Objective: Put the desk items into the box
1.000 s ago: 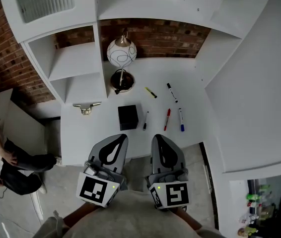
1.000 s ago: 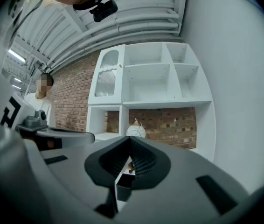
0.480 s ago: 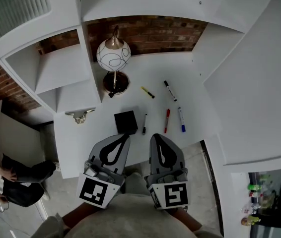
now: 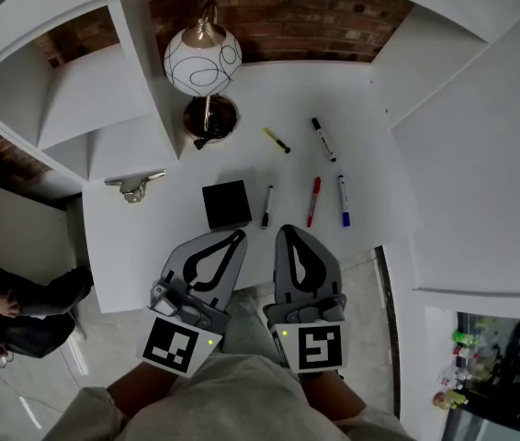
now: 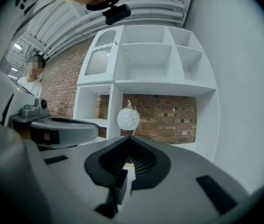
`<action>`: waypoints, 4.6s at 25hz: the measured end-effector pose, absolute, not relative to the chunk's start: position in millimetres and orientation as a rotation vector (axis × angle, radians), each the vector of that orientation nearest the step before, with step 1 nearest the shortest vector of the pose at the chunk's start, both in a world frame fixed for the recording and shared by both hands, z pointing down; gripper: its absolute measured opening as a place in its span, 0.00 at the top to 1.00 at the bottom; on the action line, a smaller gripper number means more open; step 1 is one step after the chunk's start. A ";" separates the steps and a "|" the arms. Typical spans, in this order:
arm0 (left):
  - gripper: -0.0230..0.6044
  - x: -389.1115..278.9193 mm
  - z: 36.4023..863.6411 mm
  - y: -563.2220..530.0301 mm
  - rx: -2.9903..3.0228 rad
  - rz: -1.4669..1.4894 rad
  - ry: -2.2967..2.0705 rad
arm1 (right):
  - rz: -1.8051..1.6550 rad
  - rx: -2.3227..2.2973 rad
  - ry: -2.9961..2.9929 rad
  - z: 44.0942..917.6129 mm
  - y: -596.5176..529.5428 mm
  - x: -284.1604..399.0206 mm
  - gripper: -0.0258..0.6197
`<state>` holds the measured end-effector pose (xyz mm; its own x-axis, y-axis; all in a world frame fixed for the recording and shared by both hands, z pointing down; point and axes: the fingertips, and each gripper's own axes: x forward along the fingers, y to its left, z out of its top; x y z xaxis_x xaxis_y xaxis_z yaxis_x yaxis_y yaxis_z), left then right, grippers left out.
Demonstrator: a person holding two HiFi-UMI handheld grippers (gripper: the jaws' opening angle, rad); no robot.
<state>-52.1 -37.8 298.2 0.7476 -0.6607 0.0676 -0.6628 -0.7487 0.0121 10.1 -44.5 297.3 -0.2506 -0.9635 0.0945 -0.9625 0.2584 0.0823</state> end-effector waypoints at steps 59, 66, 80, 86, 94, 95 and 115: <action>0.95 2.9 440.5 -117.6 2.571 0.585 -1.120 | 0.928 1.430 -1.895 584.3 -137.3 44.1 0.82; 0.95 2.5 440.2 -118.3 2.575 0.579 -1.116 | 1.001 1.443 -1.832 596.2 -141.3 47.0 0.82; 0.95 -0.1 443.0 -117.8 2.512 0.533 -1.133 | 1.031 1.434 -1.818 601.9 -141.3 54.5 0.89; 0.95 1.0 449.7 -112.6 2.499 0.564 -1.122 | 1.049 1.437 -1.823 597.4 -135.8 56.1 0.89; 0.95 -4.2 431.2 -117.9 2.506 0.522 -1.141 | 1.012 1.525 -1.869 563.2 -134.5 63.4 0.89; 0.95 -5.3 429.1 -117.5 2.503 0.516 -1.141 | 1.001 1.540 -1.876 557.9 -134.4 64.3 0.89; 0.95 -18.6 340.2 -109.0 2.622 0.385 -1.252 | 0.451 1.841 -2.136 397.7 -134.1 59.6 0.89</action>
